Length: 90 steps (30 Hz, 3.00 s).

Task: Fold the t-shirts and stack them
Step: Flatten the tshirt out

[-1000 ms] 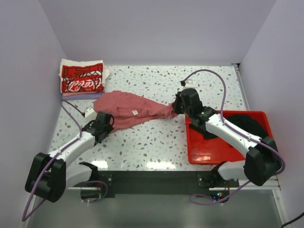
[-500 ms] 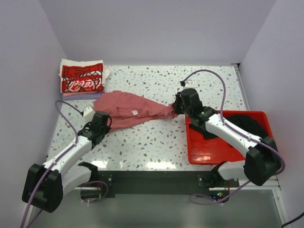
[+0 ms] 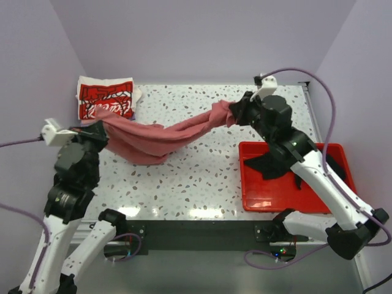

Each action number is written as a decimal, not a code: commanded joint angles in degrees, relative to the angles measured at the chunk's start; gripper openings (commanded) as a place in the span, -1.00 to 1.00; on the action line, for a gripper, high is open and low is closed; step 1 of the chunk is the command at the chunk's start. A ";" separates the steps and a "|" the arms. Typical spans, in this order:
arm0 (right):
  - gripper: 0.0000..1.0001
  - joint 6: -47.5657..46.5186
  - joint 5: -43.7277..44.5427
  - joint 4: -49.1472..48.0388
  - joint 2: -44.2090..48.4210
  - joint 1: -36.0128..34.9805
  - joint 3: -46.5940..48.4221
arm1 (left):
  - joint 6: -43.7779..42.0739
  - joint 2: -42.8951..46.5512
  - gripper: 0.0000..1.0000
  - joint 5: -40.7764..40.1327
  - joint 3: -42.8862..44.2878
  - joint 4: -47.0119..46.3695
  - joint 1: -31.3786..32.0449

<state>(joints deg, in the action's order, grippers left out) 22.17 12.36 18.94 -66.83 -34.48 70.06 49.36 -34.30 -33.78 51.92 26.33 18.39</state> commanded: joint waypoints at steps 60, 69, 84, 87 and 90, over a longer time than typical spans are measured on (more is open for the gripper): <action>0.98 -7.67 -17.02 -2.50 -57.47 12.24 46.05 | -11.13 -57.03 1.00 -4.81 18.14 -15.95 -18.39; 0.98 -5.12 -21.50 -3.03 -40.86 10.49 26.64 | -8.14 -39.45 1.00 6.88 6.98 -6.83 -18.39; 0.98 -1.08 -13.24 -0.66 -29.76 -6.21 -0.98 | -4.71 -19.57 1.00 24.98 -21.16 -9.53 -18.13; 0.98 0.15 -11.58 -0.05 -32.30 -6.65 -1.77 | -3.23 -23.25 1.00 26.58 -22.39 -11.30 -18.13; 0.98 0.06 -8.68 2.50 -35.55 -6.65 0.06 | -3.31 -27.12 1.00 25.35 -22.48 -12.26 -18.13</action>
<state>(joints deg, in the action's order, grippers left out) 20.73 -0.86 19.27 -99.81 -41.15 68.60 44.88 -58.65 -9.17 29.98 17.26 0.12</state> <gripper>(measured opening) 0.987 0.997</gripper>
